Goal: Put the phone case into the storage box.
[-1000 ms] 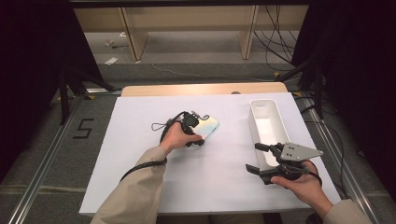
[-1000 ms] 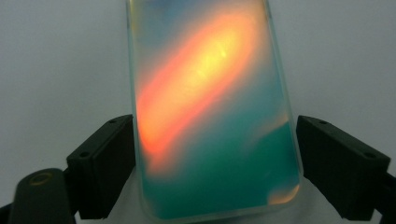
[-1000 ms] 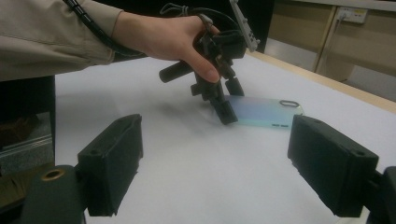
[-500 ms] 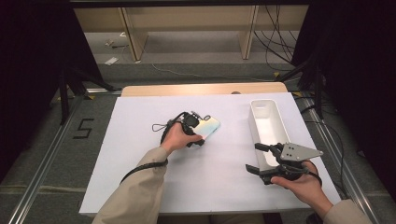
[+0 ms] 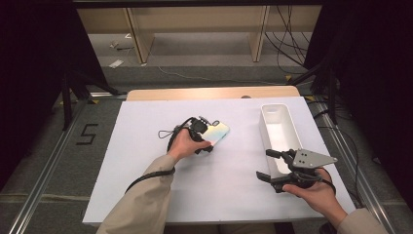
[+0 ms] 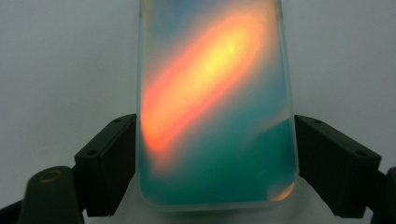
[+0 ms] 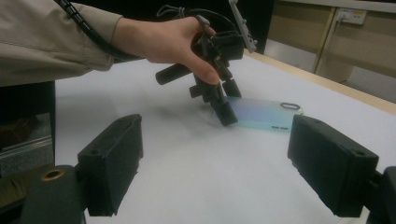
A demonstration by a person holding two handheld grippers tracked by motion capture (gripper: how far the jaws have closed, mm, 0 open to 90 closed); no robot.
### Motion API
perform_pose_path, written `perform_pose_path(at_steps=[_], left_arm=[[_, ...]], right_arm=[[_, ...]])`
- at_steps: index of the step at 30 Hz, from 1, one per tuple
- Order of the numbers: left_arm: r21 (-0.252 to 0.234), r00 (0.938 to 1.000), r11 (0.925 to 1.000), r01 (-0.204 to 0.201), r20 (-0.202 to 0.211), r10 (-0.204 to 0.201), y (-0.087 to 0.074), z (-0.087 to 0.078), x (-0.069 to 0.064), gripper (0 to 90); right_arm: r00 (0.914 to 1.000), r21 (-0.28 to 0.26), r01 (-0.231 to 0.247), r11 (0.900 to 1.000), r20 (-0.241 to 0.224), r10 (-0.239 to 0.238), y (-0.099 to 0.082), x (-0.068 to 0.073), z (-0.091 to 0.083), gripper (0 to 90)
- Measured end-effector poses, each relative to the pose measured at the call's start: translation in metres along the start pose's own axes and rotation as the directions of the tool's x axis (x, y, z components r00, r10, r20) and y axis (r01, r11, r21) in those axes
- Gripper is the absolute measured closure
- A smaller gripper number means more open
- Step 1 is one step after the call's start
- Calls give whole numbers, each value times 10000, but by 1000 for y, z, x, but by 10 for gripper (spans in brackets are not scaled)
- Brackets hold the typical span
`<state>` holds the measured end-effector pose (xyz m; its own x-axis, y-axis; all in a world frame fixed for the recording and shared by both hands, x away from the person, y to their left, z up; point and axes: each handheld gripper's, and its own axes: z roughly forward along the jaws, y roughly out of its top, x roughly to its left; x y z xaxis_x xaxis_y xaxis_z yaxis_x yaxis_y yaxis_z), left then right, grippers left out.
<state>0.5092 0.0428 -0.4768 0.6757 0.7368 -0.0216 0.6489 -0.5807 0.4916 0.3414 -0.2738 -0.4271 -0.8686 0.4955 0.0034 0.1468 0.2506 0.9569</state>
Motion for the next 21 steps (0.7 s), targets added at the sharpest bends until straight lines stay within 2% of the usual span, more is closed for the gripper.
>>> perform_pose_path(at_steps=[12,21], left_arm=[[-413,9999,9991,-14,137,20,-6,-6,-3,172],[-1051,9999,9944,-89,113,102,-14,-24,-4,172]], right_arm=[[10000,-21,-12,10000,11,12,0,0,0,191],[9999,-64,-2,10000,139,3,1,0,0,183]])
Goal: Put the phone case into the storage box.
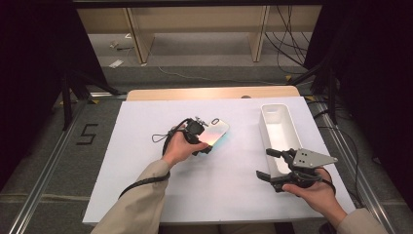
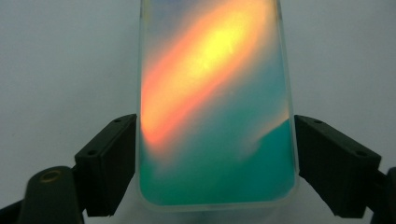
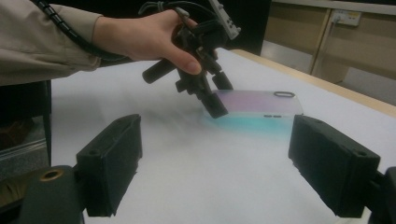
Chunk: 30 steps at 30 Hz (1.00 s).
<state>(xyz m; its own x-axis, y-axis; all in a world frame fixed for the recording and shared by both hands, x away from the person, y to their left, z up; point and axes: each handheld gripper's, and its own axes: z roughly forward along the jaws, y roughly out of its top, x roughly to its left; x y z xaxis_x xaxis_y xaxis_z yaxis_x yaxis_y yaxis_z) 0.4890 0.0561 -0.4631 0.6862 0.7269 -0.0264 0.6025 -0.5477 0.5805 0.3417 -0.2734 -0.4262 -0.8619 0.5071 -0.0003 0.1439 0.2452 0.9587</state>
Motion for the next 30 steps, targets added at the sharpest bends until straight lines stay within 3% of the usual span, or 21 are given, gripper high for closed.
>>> perform_pose_path(at_steps=[15,30], left_arm=[[-1098,9993,9938,167,359,-128,-24,-33,-3,171],[-1686,9983,9855,-176,512,266,-34,-52,-20,171]], right_arm=[[9990,-297,-240,9993,366,250,12,0,9,165],[9936,-600,-465,9971,1003,524,32,-6,32,164]])
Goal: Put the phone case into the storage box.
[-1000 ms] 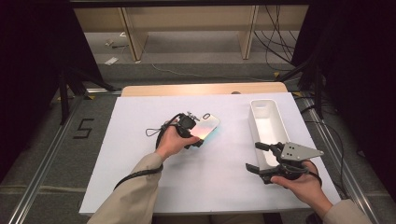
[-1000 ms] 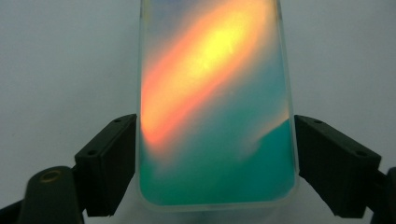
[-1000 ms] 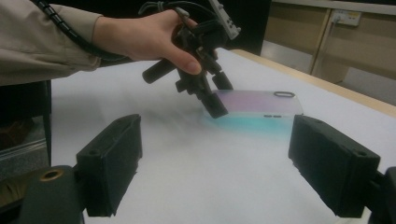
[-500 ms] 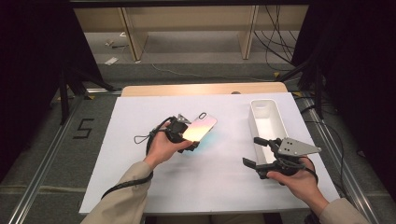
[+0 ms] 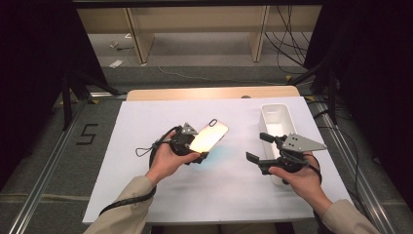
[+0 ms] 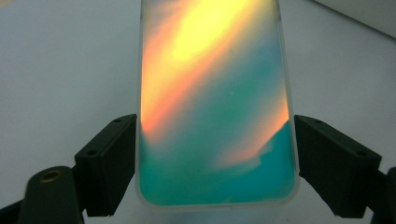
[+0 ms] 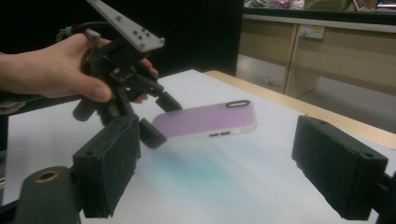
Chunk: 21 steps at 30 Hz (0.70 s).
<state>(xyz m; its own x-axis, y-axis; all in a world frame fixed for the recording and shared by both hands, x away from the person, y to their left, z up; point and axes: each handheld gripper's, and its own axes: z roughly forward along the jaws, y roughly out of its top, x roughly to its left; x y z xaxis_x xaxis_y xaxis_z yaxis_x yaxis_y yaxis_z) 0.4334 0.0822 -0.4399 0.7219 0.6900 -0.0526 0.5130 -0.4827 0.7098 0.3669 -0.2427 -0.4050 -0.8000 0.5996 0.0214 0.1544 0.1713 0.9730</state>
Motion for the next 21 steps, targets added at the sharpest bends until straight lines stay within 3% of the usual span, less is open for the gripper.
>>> perform_pose_path(at_steps=[11,21], left_arm=[[-277,9997,9993,-254,65,256,-8,-13,-9,171],[-447,9993,9983,-380,45,382,-15,-23,-16,171]], right_arm=[[9974,-204,-718,9972,34,719,16,-1,27,163],[9969,96,-764,9970,213,761,20,3,50,163]])
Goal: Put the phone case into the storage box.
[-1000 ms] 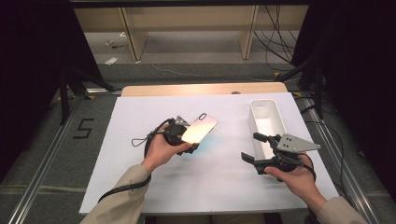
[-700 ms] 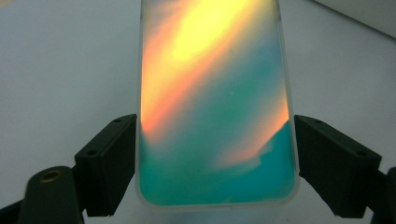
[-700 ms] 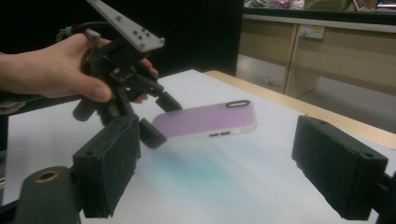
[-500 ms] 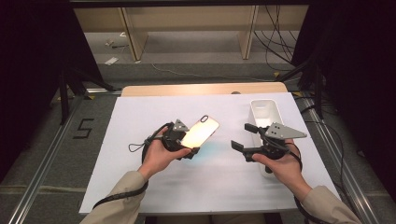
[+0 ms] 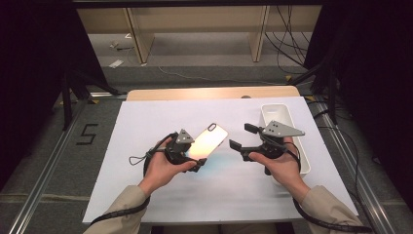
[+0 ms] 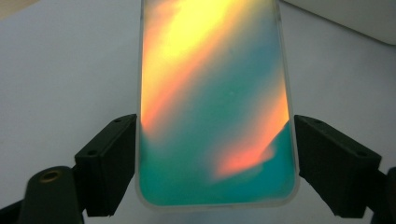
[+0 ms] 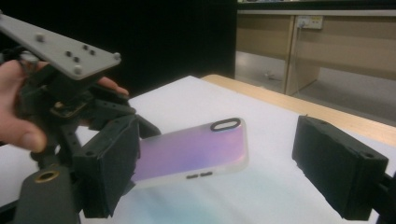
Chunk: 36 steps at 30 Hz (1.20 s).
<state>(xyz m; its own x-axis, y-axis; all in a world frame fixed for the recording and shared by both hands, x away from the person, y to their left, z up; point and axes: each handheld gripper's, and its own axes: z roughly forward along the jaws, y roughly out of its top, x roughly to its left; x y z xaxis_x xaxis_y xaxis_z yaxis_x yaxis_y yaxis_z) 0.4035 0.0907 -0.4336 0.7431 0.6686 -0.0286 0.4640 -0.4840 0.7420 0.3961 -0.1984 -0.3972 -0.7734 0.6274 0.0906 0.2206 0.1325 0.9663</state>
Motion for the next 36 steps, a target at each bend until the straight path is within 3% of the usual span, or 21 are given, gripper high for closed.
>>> perform_pose_path(at_steps=[8,30,36], left_arm=[[-69,9999,9999,-123,21,124,-4,-5,-7,171],[-319,9990,9986,-433,79,436,-8,-12,-20,171],[-372,9985,9979,-523,141,529,-8,-13,-25,171]], right_arm=[[9993,245,-218,9995,319,210,1,-2,17,163],[9967,655,-477,9967,680,433,-4,-12,39,163],[9949,843,-791,9933,685,734,-6,-15,48,163]])
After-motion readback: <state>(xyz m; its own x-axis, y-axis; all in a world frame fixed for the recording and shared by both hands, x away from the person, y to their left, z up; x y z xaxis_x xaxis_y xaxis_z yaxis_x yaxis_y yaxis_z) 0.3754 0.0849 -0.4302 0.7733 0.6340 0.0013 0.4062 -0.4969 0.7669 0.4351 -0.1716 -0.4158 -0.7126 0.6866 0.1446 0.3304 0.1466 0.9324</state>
